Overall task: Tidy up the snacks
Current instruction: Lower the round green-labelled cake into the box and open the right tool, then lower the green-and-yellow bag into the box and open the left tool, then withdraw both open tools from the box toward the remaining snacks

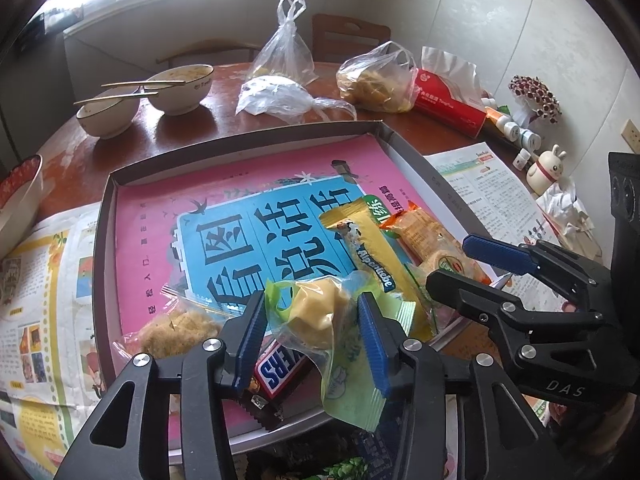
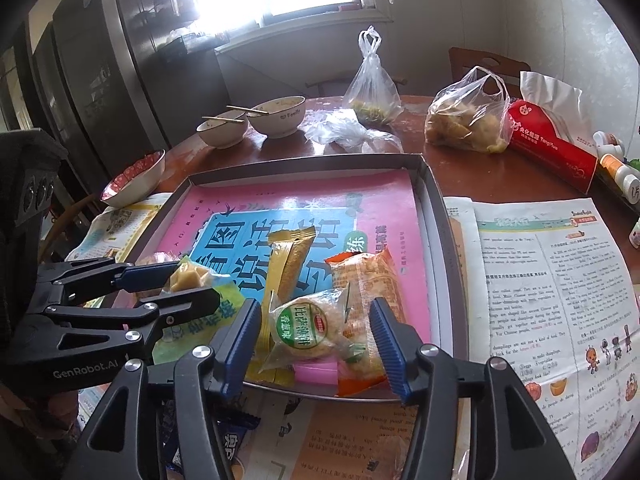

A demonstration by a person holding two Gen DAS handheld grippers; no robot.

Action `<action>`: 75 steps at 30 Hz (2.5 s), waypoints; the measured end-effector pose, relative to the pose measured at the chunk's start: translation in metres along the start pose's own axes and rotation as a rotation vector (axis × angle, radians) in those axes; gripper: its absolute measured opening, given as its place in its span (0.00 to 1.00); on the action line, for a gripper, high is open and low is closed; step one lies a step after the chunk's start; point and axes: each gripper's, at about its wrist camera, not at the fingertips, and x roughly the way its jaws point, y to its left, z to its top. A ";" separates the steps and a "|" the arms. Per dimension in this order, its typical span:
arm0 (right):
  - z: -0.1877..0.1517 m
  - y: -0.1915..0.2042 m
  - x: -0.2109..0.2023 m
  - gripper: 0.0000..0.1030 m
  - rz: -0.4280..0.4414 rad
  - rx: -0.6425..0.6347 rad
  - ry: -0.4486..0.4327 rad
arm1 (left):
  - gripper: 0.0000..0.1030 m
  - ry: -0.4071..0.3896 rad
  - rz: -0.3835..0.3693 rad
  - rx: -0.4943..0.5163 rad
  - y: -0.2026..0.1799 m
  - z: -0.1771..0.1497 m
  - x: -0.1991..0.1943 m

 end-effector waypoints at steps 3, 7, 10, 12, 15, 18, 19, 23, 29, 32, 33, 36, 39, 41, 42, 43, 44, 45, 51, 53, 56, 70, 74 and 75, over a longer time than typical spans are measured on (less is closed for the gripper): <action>0.000 -0.001 -0.003 0.57 -0.005 0.002 -0.007 | 0.49 -0.002 -0.001 -0.004 0.000 -0.001 -0.001; 0.000 -0.003 -0.006 0.59 -0.008 0.010 -0.015 | 0.49 -0.014 -0.002 -0.016 0.003 -0.002 -0.006; -0.001 -0.003 -0.008 0.61 -0.006 0.013 -0.019 | 0.50 -0.020 -0.007 -0.027 0.007 -0.002 -0.009; -0.001 -0.003 -0.010 0.62 -0.006 0.015 -0.022 | 0.51 -0.022 -0.010 -0.036 0.009 -0.003 -0.011; -0.001 -0.004 -0.012 0.63 -0.005 0.020 -0.027 | 0.55 -0.029 -0.020 -0.051 0.012 -0.003 -0.015; -0.002 -0.005 -0.014 0.65 -0.004 0.027 -0.031 | 0.57 -0.039 -0.027 -0.062 0.013 -0.004 -0.020; -0.002 -0.005 -0.014 0.66 -0.004 0.028 -0.033 | 0.57 -0.042 -0.025 -0.063 0.014 -0.004 -0.021; -0.003 -0.005 -0.018 0.67 -0.003 0.030 -0.043 | 0.58 -0.052 -0.020 -0.071 0.015 -0.004 -0.026; -0.003 -0.004 -0.023 0.70 0.001 0.031 -0.059 | 0.64 -0.069 -0.012 -0.079 0.020 -0.008 -0.036; -0.004 -0.004 -0.026 0.72 0.003 0.033 -0.066 | 0.66 -0.079 -0.004 -0.087 0.023 -0.010 -0.041; -0.004 -0.004 -0.026 0.72 0.003 0.033 -0.068 | 0.67 -0.083 -0.002 -0.092 0.024 -0.011 -0.043; -0.006 -0.003 -0.029 0.74 0.004 0.032 -0.075 | 0.67 -0.089 0.001 -0.098 0.026 -0.012 -0.047; -0.007 -0.001 -0.033 0.78 -0.004 0.022 -0.092 | 0.68 -0.099 0.004 -0.096 0.025 -0.014 -0.050; -0.007 -0.001 -0.036 0.80 -0.006 0.020 -0.102 | 0.68 -0.104 0.003 -0.101 0.025 -0.015 -0.052; -0.007 0.000 -0.038 0.81 -0.005 0.020 -0.107 | 0.68 -0.106 0.000 -0.102 0.025 -0.016 -0.054; -0.008 0.000 -0.040 0.81 -0.004 0.019 -0.110 | 0.68 -0.108 -0.002 -0.104 0.025 -0.017 -0.055; -0.008 0.000 -0.041 0.82 -0.003 0.018 -0.114 | 0.68 -0.111 -0.003 -0.105 0.026 -0.017 -0.057; -0.009 0.001 -0.043 0.82 -0.001 0.014 -0.118 | 0.68 -0.112 -0.003 -0.104 0.026 -0.018 -0.058; -0.012 0.008 -0.047 0.83 0.011 -0.003 -0.126 | 0.68 -0.126 0.012 -0.108 0.028 -0.026 -0.068; -0.014 0.010 -0.047 0.84 0.017 -0.008 -0.127 | 0.68 -0.130 0.016 -0.111 0.029 -0.029 -0.071; -0.017 0.013 -0.049 0.84 0.024 -0.018 -0.126 | 0.68 -0.133 0.018 -0.113 0.030 -0.034 -0.074; -0.031 0.021 -0.053 0.88 0.052 -0.043 -0.124 | 0.68 -0.115 0.019 -0.098 0.018 -0.053 -0.074; -0.035 0.024 -0.052 0.88 0.064 -0.054 -0.115 | 0.68 -0.114 0.019 -0.101 0.019 -0.058 -0.073; -0.036 0.025 -0.051 0.88 0.066 -0.059 -0.111 | 0.68 -0.113 0.018 -0.104 0.019 -0.059 -0.073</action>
